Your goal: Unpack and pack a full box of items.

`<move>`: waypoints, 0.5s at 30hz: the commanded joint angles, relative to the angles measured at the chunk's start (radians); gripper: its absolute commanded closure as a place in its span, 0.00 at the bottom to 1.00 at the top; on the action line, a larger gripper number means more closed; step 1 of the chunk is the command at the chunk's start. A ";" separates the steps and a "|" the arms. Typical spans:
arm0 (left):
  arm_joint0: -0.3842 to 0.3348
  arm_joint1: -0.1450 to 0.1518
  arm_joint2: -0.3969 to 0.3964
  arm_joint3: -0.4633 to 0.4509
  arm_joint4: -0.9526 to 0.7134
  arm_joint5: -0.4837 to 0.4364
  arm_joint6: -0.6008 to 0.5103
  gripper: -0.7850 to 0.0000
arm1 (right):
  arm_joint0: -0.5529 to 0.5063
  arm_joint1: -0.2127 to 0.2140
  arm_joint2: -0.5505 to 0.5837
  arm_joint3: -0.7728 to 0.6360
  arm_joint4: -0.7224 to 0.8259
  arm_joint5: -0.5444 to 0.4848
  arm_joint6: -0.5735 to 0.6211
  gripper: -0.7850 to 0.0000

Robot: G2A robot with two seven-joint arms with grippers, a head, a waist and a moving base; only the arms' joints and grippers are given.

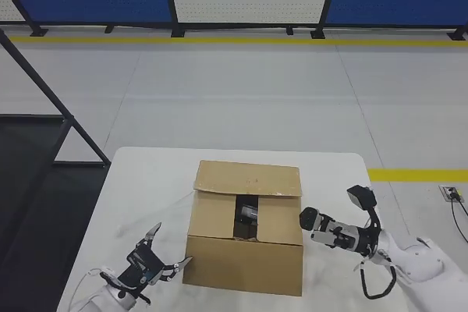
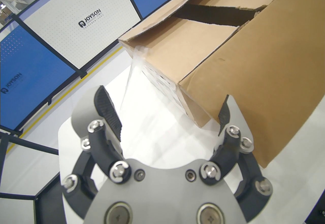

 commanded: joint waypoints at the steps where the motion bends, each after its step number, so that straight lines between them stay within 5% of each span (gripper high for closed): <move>1: -0.004 0.000 0.002 0.001 -0.005 0.002 -0.005 0.00 | 0.000 0.000 0.000 0.000 0.000 0.001 0.000 0.00; 9: -0.013 0.002 0.011 -0.001 -0.015 0.006 -0.008 0.00 | 0.060 -0.021 -0.043 0.000 0.206 0.354 0.093 0.00; 15: -0.020 0.005 0.014 0.000 -0.011 0.013 -0.005 0.00 | 0.121 -0.040 -0.047 0.086 0.375 0.469 0.211 0.00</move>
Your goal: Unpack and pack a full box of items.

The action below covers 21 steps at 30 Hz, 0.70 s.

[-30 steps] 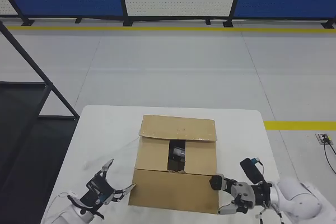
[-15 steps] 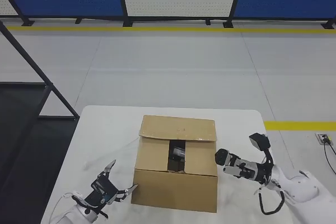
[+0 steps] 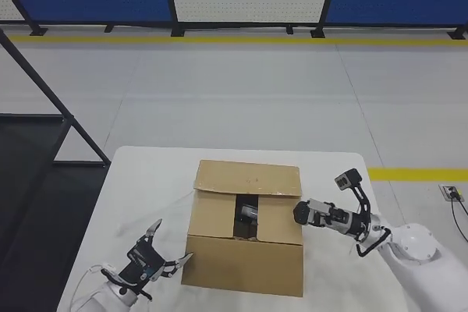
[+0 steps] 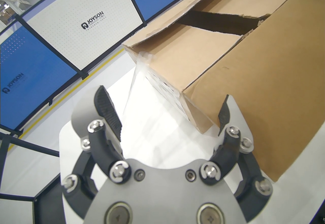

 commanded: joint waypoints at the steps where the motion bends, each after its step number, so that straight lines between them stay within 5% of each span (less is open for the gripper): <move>1: -0.003 0.001 0.001 0.003 0.000 0.001 0.000 0.00 | 0.019 -0.006 -0.006 0.026 0.012 0.030 0.032 0.00; 12: -0.005 0.005 -0.003 0.003 -0.004 0.002 0.007 0.00 | 0.117 -0.054 -0.062 0.143 -0.008 0.118 0.014 0.00; 21: -0.010 0.009 -0.003 0.004 -0.008 0.001 0.005 0.00 | 0.181 -0.095 -0.083 0.192 -0.008 0.048 -0.006 0.00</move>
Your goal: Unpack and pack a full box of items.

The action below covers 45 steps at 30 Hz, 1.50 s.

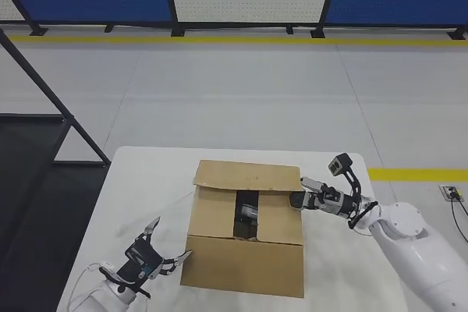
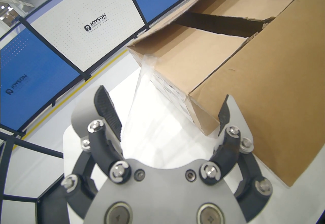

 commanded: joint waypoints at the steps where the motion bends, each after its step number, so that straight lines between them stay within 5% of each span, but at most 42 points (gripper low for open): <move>1: -0.001 0.001 0.000 0.001 -0.001 -0.001 -0.001 0.00 | 0.016 -0.009 -0.003 0.004 -0.006 -0.020 -0.019 0.00; 14: 0.017 0.006 -0.016 0.005 -0.017 0.015 0.019 0.00 | 0.182 -0.082 -0.065 0.093 -0.186 -0.064 -0.219 0.00; 27: 0.017 0.010 -0.027 0.016 -0.044 0.011 0.030 0.00 | 0.173 -0.089 -0.071 0.070 -0.201 -0.029 -0.274 0.00; 37: 0.059 0.015 -0.082 0.023 -0.086 0.026 0.067 0.00 | 0.294 -0.189 -0.183 0.202 -0.286 0.081 -0.544 0.00; 45: 0.101 0.018 -0.158 0.049 -0.146 0.050 0.090 0.00 | 0.372 -0.273 -0.257 0.400 -0.265 0.142 -0.516 0.00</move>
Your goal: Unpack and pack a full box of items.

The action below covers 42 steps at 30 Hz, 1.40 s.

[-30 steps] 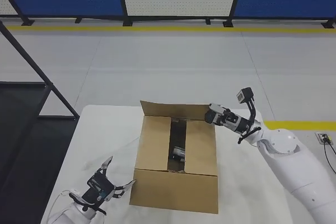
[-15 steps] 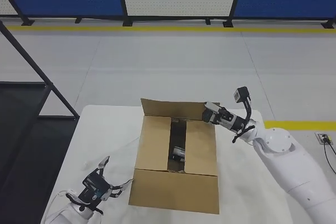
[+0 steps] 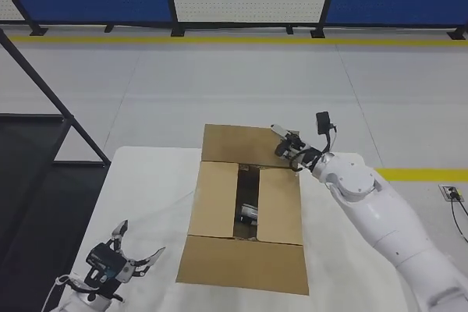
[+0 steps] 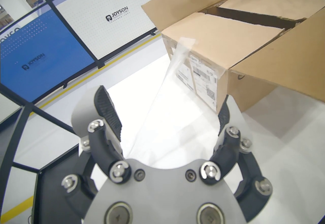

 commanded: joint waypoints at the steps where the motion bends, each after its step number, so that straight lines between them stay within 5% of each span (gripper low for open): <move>1: 0.008 0.001 -0.020 0.008 -0.018 -0.002 0.005 0.00 | 0.015 -0.019 -0.014 0.049 -0.003 0.011 0.003 0.00; 11: 0.026 0.005 -0.076 0.027 -0.065 -0.017 0.014 0.00 | 0.036 -0.076 -0.002 0.170 0.053 -0.078 0.072 0.00; 16: 0.030 0.006 -0.082 0.030 -0.066 -0.018 0.019 0.00 | 0.017 -0.074 0.040 0.131 0.121 -0.144 0.245 0.00; 23: 0.023 0.007 -0.102 0.044 -0.093 -0.015 0.027 0.00 | -0.030 -0.049 0.054 0.008 0.074 -0.025 0.476 0.00; 34: 0.008 0.011 -0.141 0.066 -0.137 -0.030 0.021 0.00 | -0.096 -0.045 0.046 -0.123 -0.021 0.126 0.482 0.00; 42: 0.003 0.011 -0.148 0.085 -0.148 -0.022 0.012 0.00 | -0.083 -0.081 0.026 -0.102 0.020 0.117 0.532 0.00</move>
